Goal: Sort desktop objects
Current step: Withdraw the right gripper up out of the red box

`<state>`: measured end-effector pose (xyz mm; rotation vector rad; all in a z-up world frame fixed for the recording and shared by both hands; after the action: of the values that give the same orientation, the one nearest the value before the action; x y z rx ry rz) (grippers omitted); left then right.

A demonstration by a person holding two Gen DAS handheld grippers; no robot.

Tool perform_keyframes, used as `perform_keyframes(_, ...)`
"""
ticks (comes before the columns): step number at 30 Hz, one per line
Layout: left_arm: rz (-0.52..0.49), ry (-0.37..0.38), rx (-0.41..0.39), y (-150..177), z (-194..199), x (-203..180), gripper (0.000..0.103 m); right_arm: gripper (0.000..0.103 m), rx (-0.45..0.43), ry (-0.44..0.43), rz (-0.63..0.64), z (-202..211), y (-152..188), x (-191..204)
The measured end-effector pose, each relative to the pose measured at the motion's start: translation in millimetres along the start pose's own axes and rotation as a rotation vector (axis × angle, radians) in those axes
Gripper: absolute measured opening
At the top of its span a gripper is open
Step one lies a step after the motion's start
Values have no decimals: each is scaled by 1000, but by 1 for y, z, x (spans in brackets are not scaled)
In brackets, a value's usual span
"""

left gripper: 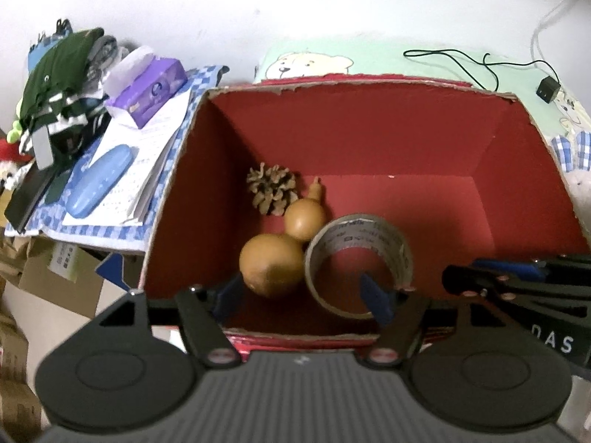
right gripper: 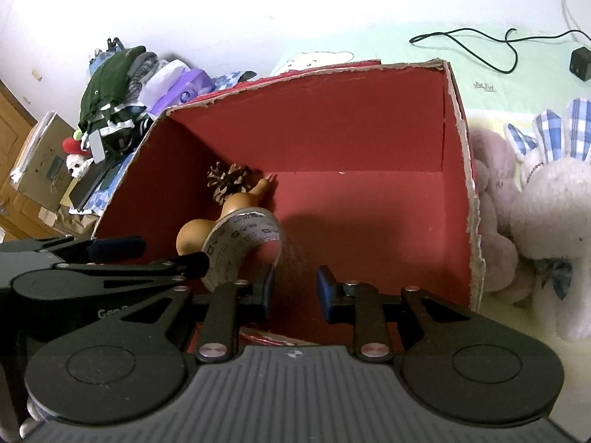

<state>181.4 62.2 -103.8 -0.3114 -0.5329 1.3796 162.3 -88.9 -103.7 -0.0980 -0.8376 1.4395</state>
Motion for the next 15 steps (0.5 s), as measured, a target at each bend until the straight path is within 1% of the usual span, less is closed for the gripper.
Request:
perform_keyframes(4,8,-3,4,0,-2,-1,77,27,-1,-6,4,0,1,-1)
perform_keyframes(11,16,-9,11,0,-5,2,85,28,0,-13,4,-2,1,1)
perform_keyframes(15,14,-18,15,-1,-8,3,87,29,1,-12,5,-3,1,1)
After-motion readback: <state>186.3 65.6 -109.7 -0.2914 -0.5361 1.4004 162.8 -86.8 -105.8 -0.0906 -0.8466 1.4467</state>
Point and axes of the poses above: each gripper's, at about its wrist camera, not at the fingertips, and z roughly against the way its jaws point, x to its left, y to its underside, the point moved 9 cm from there along -z, roughly the way its jaws point, and after that the axes turned 5 degrees about -y, right-handed, at the moved point
